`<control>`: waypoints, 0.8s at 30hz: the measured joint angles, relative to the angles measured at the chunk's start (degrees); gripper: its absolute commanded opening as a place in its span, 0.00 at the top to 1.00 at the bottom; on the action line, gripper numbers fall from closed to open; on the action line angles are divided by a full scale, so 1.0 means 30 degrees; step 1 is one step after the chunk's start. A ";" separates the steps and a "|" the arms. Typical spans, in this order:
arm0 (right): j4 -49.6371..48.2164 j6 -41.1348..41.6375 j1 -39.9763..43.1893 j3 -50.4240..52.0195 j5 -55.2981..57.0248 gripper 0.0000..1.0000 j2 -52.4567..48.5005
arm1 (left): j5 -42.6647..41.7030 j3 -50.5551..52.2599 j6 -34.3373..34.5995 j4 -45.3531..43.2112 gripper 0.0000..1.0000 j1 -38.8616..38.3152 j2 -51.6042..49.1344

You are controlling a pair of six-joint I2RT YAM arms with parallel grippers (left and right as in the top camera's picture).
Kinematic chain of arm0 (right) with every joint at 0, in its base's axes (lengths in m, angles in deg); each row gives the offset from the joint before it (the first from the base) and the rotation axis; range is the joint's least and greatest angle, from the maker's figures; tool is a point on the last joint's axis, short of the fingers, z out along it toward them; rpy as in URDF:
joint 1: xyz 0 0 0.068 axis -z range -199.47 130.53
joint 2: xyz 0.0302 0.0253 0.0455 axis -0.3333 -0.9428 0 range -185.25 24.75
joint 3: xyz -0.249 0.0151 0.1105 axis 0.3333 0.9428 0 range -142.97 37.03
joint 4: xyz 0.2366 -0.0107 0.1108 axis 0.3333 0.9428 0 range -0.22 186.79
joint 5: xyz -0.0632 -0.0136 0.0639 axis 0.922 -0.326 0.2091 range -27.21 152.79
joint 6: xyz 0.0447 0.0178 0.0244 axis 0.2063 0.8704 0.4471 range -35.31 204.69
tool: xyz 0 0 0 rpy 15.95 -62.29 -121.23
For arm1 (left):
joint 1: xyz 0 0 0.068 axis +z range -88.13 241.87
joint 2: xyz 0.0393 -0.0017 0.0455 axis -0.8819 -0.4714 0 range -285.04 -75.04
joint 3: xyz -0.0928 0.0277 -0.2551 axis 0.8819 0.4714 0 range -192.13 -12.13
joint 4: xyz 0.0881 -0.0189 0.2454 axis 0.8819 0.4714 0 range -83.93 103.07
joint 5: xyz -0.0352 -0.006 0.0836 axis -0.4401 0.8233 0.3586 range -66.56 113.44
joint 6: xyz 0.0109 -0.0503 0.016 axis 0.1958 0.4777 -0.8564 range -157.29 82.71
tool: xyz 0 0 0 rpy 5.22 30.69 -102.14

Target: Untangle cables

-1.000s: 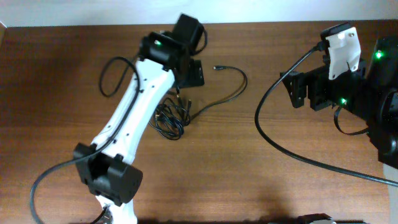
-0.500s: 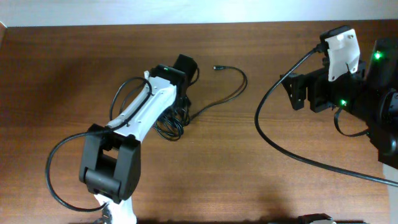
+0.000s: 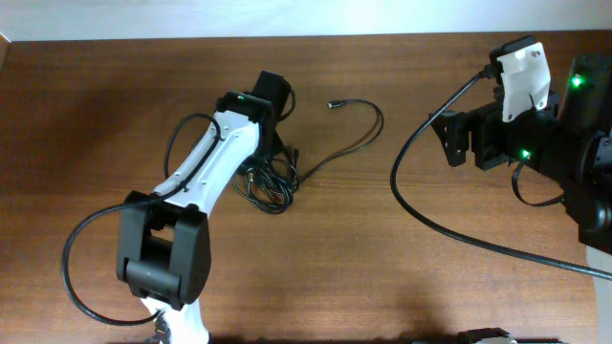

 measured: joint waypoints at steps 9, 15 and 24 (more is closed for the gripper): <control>0.0160 0.0007 0.0000 0.0000 -0.0379 0.09 -0.0423 | -0.7570 -0.6462 -0.8065 -0.0925 1.00 0.0393 0.2696; 0.0058 -0.0350 -0.2907 0.0000 -0.2295 0.13 -0.2295 | -0.9683 -0.7257 -0.8918 -0.1173 1.00 0.0328 0.7257; -0.2980 -0.4677 -0.7679 0.0000 -0.6302 0.12 -0.2696 | -1.0732 -0.8189 -0.9209 -0.2229 1.00 0.0328 0.8480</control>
